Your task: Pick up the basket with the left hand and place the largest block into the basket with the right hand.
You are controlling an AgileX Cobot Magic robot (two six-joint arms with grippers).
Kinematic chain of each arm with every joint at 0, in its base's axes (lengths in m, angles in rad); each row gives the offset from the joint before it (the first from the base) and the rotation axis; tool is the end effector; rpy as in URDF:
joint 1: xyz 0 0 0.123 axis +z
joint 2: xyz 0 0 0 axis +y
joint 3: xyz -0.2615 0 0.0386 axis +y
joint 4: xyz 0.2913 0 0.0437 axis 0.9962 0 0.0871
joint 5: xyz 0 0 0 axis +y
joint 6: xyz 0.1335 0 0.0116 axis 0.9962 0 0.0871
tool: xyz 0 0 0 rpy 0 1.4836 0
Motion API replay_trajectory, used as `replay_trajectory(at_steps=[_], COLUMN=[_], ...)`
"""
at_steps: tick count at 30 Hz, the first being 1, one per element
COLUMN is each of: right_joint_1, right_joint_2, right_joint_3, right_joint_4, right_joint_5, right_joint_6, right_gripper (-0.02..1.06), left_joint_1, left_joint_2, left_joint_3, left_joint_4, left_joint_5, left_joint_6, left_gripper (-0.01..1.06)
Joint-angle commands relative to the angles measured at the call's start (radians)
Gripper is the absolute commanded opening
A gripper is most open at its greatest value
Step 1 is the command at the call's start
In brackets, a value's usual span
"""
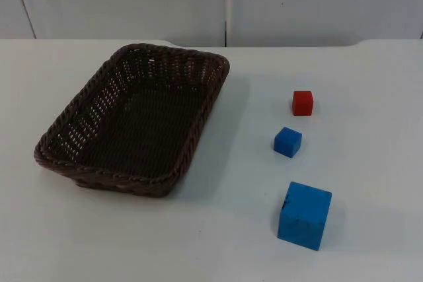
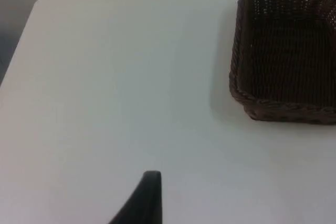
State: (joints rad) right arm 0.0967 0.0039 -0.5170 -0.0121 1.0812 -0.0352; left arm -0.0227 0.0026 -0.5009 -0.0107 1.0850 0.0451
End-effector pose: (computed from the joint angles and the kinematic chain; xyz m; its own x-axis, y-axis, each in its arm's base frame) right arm 0.0895 0.0072 0.2816 -0.4564 -0.0853 -0.8856 -0.1059 0.9935 -0.0412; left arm 0.0911 -0.0033 0.2756 -0.4772 0.0509 -0.8773 0.0502 0.9983 0.0307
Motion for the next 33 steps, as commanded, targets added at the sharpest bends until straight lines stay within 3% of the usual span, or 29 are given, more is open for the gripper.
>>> replay_trajectory(at_steps=[1, 9, 33], right_joint_1=[-0.005, -0.005, -0.005], right_joint_2=[-0.004, -0.004, -0.004], right_joint_3=[0.002, 0.002, 0.002], right_joint_4=[0.000, 0.000, -0.003], right_joint_5=[-0.003, -0.003, -0.003], right_joint_6=[0.003, 0.003, 0.003], right_gripper=[1.05, 1.05, 1.05], left_joint_1=[-0.007, -0.007, -0.007], left_joint_2=[-0.003, 0.076, 0.470], left_joint_3=[-0.018, -0.065, -0.165], left_joint_4=[-0.015, -0.015, -0.086], left_joint_5=[-0.022, -0.038, -0.187], left_joint_6=[-0.005, -0.005, 0.003], left_gripper=[1.05, 1.05, 1.05])
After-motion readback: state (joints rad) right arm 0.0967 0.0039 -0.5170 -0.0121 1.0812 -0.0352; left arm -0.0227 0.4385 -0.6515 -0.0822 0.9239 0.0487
